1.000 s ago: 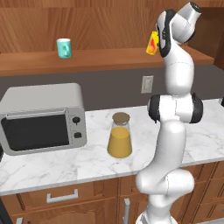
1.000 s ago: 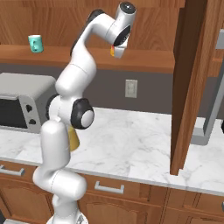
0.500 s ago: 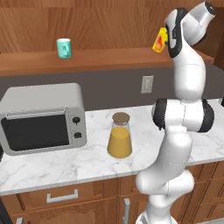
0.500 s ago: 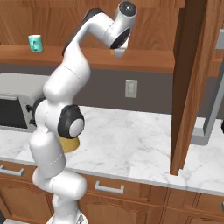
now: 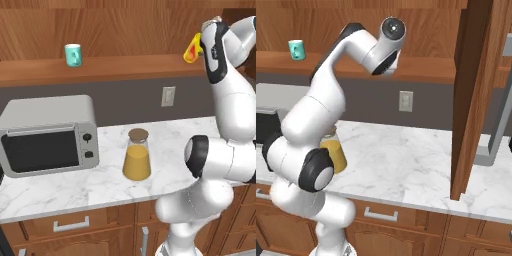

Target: There is a tray on the dining counter. Grab the cup, mug, and pitcher and place them on the tray. The pitcher may be placed next to the tray if it cannot fit the tray.

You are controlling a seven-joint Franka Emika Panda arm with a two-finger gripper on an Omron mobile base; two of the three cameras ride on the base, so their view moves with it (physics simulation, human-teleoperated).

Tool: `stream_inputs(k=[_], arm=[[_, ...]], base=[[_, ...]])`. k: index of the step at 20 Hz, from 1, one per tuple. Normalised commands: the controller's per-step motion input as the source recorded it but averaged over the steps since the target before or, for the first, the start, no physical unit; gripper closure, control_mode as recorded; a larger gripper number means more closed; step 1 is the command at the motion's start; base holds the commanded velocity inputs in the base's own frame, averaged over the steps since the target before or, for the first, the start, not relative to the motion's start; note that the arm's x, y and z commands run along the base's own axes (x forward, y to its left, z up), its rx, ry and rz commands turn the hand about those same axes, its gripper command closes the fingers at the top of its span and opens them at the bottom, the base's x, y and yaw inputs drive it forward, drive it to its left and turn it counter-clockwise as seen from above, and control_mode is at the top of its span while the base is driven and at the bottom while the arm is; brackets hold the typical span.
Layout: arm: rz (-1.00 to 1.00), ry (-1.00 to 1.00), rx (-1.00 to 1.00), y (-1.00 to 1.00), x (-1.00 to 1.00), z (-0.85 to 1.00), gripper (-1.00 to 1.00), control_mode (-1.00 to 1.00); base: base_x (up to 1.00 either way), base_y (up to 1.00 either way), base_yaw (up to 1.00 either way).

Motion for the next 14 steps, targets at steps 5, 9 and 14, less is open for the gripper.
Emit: stream_inputs(k=[5, 9, 14], arm=[[0.0, 0.0, 0.0, 0.0, -1.0, 0.0, 1.0, -1.0], [0.0, 0.1, 0.0, 0.0, -1.0, 0.04, 1.0, -1.0], [0.0, 0.25, -0.01, 0.0, -0.96, 0.12, 1.0, -1.0]], base=[[0.0, 0.0, 0.0], [0.0, 0.0, 0.0], [0.0, 0.0, 0.0]])
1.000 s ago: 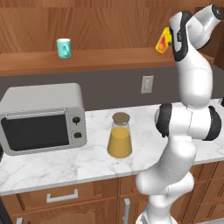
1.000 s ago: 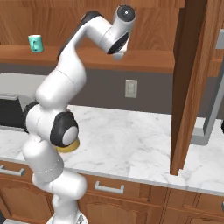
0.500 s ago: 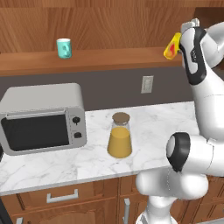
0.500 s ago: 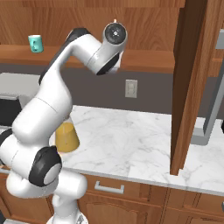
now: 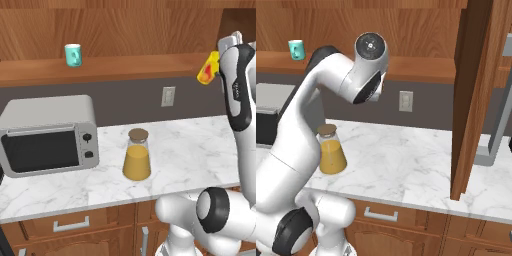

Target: There is a tray on the dining counter. Grab the cup, mug, and pitcher and place them on the tray. The pitcher may be placed next to the tray if it cannot fit the tray.

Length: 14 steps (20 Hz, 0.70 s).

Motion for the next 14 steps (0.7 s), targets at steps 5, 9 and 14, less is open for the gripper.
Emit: stream_inputs(k=[5, 9, 14], arm=[[0.0, 0.35, -0.04, 0.0, -0.7, 0.07, 1.0, -1.0], [0.02, 0.24, -0.1, 0.11, -0.46, 0.0, 1.0, -1.0], [0.0, 0.16, -0.1, 0.32, -0.45, -0.03, 1.0, -1.0]], base=[[0.0, 0.0, 0.0], [0.0, 0.0, 0.0], [0.0, 0.0, 0.0]])
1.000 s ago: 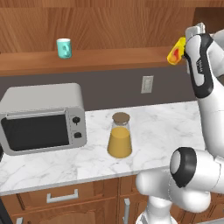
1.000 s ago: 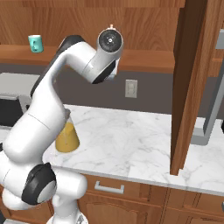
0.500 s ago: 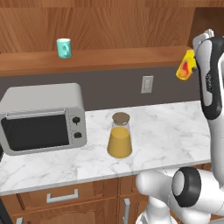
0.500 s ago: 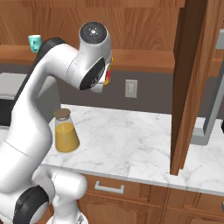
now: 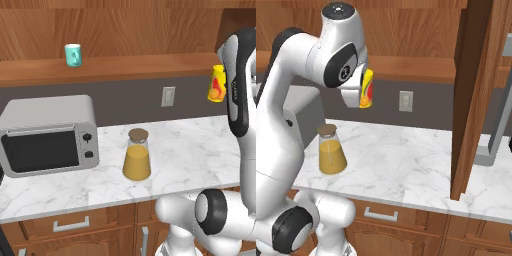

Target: There is a tray on the dining counter. Grab the cup, mug, and pitcher and place them on the tray. The pitcher may be placed next to the tray if it cannot fit the tray.

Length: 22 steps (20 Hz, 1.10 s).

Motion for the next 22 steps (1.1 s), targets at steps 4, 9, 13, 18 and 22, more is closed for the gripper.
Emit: stream_inputs(k=[4, 9, 13, 18, 22], arm=[[0.0, 0.02, -0.03, 0.19, -0.49, -0.16, 1.0, -1.0], [0.0, 0.0, 0.0, 0.08, -0.57, -0.33, 1.0, -1.0], [0.0, 0.0, 0.0, 0.18, -0.29, -0.2, 1.0, -1.0], [0.0, 0.0, 0.0, 0.18, -0.19, -0.06, 1.0, -1.0], [0.01, 0.05, 0.0, 0.1, -0.2, -0.04, 1.0, -1.0]], base=[[0.0, 0.0, 0.0], [0.0, 0.0, 0.0], [0.0, 0.0, 0.0], [0.0, 0.0, 0.0], [0.0, 0.0, 0.0]])
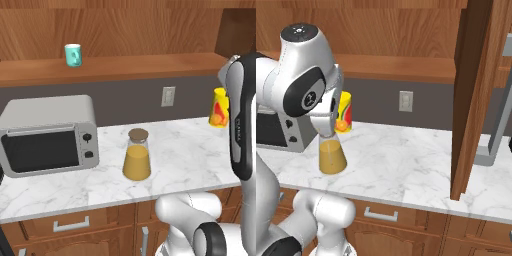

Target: There is a tray on the dining counter. Grab the cup, mug, and pitcher and place them on the tray. The pitcher may be placed next to the tray if it cannot fit the tray.

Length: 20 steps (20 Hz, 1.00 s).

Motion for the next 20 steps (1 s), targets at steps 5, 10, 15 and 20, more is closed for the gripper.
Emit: stream_inputs(k=[5, 10, 15, 20], arm=[[0.02, 0.08, 0.0, 0.23, -0.1, -0.11, 1.0, -1.0], [0.01, 0.08, 0.0, 0.21, -0.06, -0.16, 1.0, -1.0], [0.01, 0.07, 0.0, 0.08, -0.13, -0.17, 1.0, -1.0], [0.0, 0.01, 0.0, 0.0, -0.04, -0.03, 1.0, 1.0]], base=[[0.0, 0.0, 0.0], [0.0, 0.0, 0.0], [0.0, 0.0, 0.0], [-0.42, 0.0, 0.0]])
